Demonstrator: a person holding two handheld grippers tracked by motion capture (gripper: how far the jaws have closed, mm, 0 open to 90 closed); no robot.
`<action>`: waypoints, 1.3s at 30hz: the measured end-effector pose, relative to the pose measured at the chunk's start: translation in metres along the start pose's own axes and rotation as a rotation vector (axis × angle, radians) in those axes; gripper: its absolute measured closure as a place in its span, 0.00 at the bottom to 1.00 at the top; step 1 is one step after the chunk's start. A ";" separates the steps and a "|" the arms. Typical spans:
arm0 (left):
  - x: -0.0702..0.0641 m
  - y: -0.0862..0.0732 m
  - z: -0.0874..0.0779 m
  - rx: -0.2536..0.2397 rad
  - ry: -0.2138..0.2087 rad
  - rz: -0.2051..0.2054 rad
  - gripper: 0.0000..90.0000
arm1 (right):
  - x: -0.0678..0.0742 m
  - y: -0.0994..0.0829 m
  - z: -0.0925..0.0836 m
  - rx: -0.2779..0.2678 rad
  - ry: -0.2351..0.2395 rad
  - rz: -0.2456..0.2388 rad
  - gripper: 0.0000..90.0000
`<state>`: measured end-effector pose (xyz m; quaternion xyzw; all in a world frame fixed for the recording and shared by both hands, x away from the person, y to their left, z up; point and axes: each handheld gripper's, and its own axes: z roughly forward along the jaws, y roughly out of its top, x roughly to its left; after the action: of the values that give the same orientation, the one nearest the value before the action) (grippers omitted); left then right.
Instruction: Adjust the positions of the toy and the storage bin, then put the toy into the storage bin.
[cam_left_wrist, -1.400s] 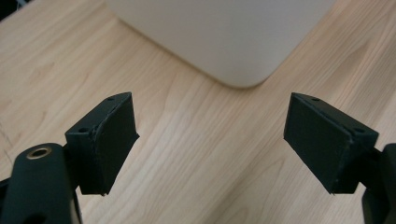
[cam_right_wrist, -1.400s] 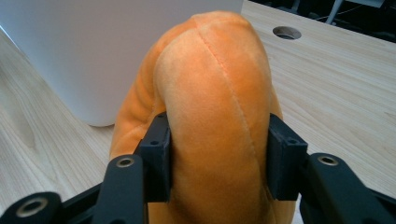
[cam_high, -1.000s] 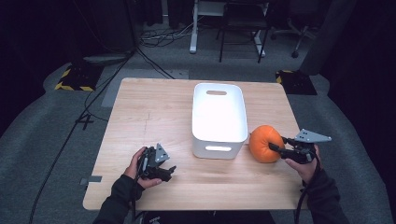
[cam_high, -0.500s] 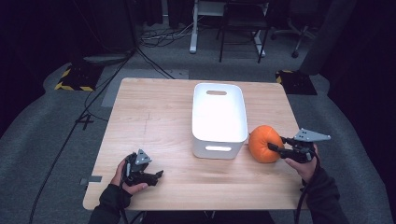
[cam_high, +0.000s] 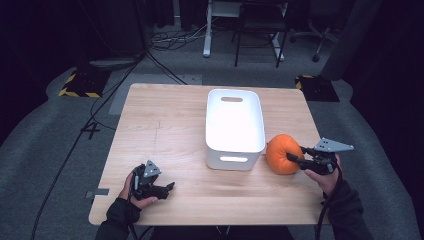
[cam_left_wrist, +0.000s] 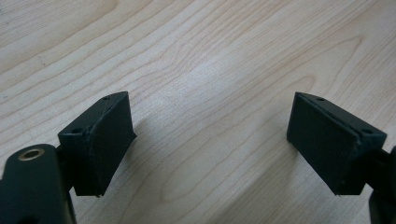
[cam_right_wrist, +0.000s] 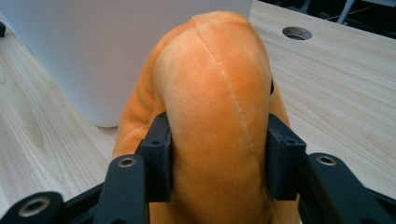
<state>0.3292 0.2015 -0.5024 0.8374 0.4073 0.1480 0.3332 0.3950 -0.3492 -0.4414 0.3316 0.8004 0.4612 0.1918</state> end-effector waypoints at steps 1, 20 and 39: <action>0.000 0.000 0.000 0.000 0.000 0.000 0.17 | 0.000 0.001 0.000 0.001 0.002 0.003 0.59; 0.000 0.001 0.001 0.000 0.000 0.004 0.16 | 0.004 0.006 -0.007 -0.048 -0.007 0.001 0.66; 0.000 0.001 0.000 0.000 0.003 -0.001 0.16 | 0.016 0.031 -0.016 -0.114 0.010 -0.041 0.67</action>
<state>0.3297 0.2010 -0.5024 0.8370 0.4081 0.1492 0.3325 0.3852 -0.3367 -0.4071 0.3013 0.7804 0.5036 0.2158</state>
